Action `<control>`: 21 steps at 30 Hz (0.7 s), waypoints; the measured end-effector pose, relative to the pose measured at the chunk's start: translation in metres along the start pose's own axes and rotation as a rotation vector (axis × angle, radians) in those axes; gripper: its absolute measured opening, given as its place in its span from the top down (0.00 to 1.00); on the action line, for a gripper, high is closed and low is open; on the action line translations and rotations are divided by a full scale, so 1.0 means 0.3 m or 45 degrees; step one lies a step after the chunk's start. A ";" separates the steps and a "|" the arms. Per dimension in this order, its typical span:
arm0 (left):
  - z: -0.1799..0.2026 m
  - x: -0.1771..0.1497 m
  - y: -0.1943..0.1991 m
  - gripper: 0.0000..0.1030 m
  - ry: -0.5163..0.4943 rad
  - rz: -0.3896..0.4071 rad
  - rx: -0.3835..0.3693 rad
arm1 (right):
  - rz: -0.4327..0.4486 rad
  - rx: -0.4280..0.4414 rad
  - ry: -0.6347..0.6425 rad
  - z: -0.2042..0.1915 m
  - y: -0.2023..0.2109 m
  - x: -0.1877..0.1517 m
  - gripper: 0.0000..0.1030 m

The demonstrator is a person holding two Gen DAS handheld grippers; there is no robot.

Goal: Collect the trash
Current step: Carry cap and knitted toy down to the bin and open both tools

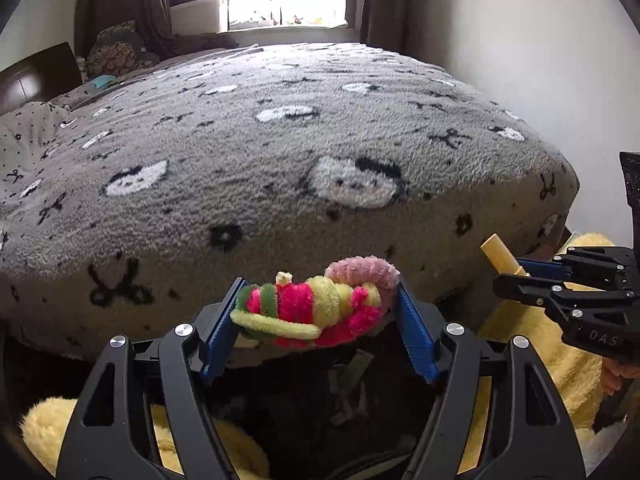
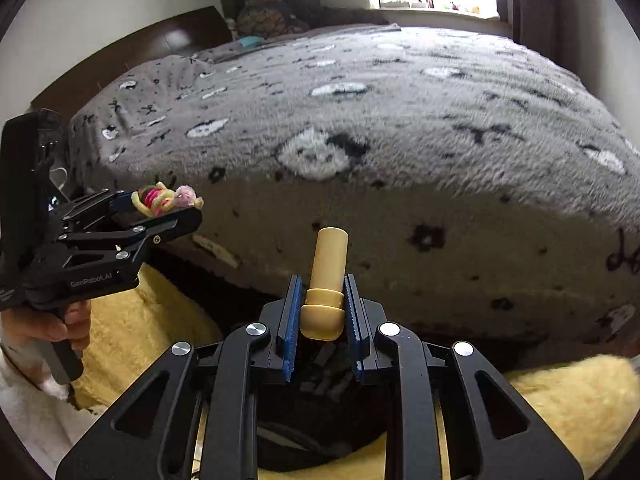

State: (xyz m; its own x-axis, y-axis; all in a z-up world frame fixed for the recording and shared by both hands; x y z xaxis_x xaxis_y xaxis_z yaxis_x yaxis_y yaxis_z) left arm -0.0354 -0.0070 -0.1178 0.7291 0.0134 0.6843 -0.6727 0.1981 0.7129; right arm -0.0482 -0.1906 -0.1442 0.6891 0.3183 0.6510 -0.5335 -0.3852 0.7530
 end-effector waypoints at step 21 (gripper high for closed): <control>-0.091 -0.354 -0.474 0.34 0.104 -0.498 0.000 | -0.342 0.104 -0.173 0.048 -0.414 -0.225 0.79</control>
State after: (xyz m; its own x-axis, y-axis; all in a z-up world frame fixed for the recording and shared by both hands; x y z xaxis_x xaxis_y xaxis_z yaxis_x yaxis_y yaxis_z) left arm -0.0137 -0.0099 -0.2960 0.9379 0.0151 0.3467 -0.3423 0.2041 0.9171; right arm -0.0214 -0.1769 -0.2829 0.8621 0.3019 0.4069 -0.2858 -0.3732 0.8826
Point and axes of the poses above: each gripper's, at about its wrist camera, not at the fingertips, and y roughly against the way its jaws point, z to its right, x to its top, the point moved 2 cm from there along -y, roughly the way its jaws point, and after that the axes turned 11 degrees about y, right-handed, at the moved point
